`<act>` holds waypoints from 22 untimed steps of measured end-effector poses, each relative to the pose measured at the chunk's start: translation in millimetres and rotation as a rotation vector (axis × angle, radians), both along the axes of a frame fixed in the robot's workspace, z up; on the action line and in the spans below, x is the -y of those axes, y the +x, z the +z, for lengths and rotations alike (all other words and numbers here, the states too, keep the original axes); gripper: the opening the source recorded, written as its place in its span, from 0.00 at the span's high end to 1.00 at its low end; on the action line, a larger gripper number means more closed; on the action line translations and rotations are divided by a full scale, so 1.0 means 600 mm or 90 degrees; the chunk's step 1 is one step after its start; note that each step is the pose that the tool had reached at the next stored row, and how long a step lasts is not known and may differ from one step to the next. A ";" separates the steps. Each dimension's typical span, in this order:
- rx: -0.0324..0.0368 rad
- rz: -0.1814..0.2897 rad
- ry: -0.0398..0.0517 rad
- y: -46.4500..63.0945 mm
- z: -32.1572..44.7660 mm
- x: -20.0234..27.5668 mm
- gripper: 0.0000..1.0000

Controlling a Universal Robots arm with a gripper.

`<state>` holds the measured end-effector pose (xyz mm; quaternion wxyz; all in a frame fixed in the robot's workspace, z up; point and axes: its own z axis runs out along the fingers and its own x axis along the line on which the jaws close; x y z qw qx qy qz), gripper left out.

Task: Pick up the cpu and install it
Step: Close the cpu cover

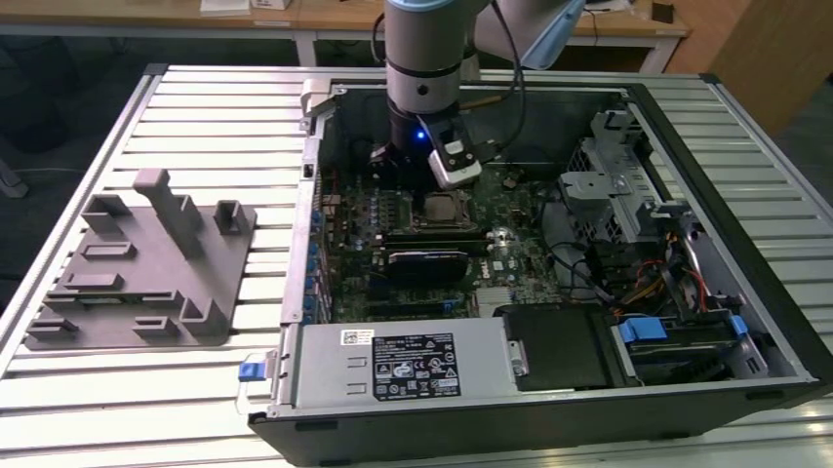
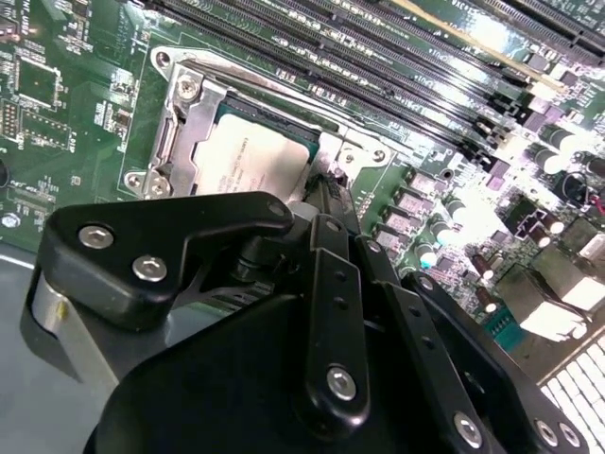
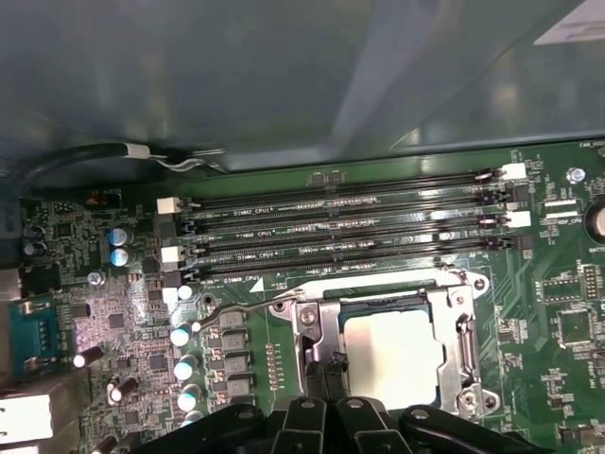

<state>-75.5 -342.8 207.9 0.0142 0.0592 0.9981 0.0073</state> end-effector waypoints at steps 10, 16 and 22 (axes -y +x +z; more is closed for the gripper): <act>0.0012 0.000 0.0002 0.000 0.020 -0.0001 0.89; 0.0010 0.000 0.0000 0.006 0.020 -0.0001 0.89; 0.0010 0.000 0.0001 0.025 0.020 -0.0003 0.89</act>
